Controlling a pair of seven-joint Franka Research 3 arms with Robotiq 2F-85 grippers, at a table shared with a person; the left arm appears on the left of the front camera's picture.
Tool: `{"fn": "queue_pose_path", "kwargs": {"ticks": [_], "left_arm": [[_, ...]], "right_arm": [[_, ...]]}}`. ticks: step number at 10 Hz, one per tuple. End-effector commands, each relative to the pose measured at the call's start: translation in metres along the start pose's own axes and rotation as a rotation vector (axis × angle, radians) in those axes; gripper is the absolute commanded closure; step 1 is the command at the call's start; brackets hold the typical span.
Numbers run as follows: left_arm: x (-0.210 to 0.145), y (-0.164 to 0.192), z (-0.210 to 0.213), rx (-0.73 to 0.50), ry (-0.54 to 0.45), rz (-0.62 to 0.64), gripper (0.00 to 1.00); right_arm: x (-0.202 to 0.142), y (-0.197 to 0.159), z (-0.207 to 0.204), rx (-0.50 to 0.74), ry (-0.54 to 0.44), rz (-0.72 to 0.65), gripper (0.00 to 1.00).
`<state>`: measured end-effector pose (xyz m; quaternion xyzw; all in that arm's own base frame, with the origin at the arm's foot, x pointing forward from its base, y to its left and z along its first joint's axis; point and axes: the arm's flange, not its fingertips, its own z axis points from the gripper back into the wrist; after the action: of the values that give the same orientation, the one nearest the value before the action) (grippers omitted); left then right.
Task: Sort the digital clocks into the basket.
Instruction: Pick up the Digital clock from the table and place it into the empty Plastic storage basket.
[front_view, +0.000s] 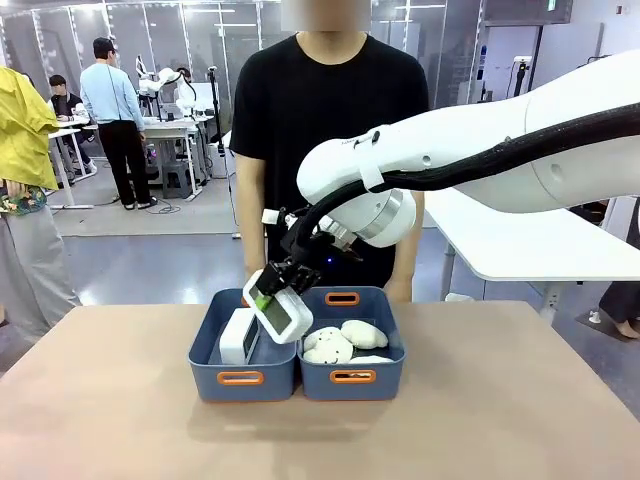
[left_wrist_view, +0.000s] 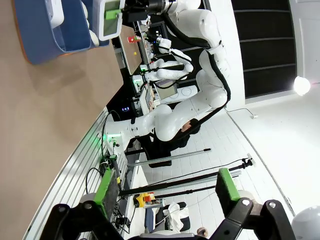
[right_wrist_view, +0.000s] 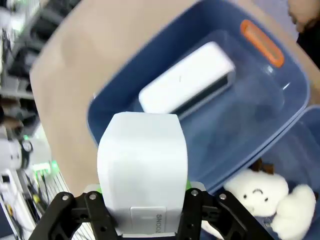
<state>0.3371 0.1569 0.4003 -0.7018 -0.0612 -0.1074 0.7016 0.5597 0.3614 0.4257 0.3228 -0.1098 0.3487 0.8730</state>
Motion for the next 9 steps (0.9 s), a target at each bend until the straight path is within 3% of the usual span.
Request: {"fn": "queue_pose_path", "kwargs": {"ticks": [1,9], "left_arm": [[0.004,-0.002,0.001,0.017,0.0,0.014,0.0],[0.004,-0.002,0.001,0.017,0.0,0.014,0.0]], "right_arm": [[0.002,-0.016,-0.005,0.006,-0.123,-0.113,0.49],[0.013,-0.049,-0.06,0.094,-0.069,-0.191,0.49]]}}
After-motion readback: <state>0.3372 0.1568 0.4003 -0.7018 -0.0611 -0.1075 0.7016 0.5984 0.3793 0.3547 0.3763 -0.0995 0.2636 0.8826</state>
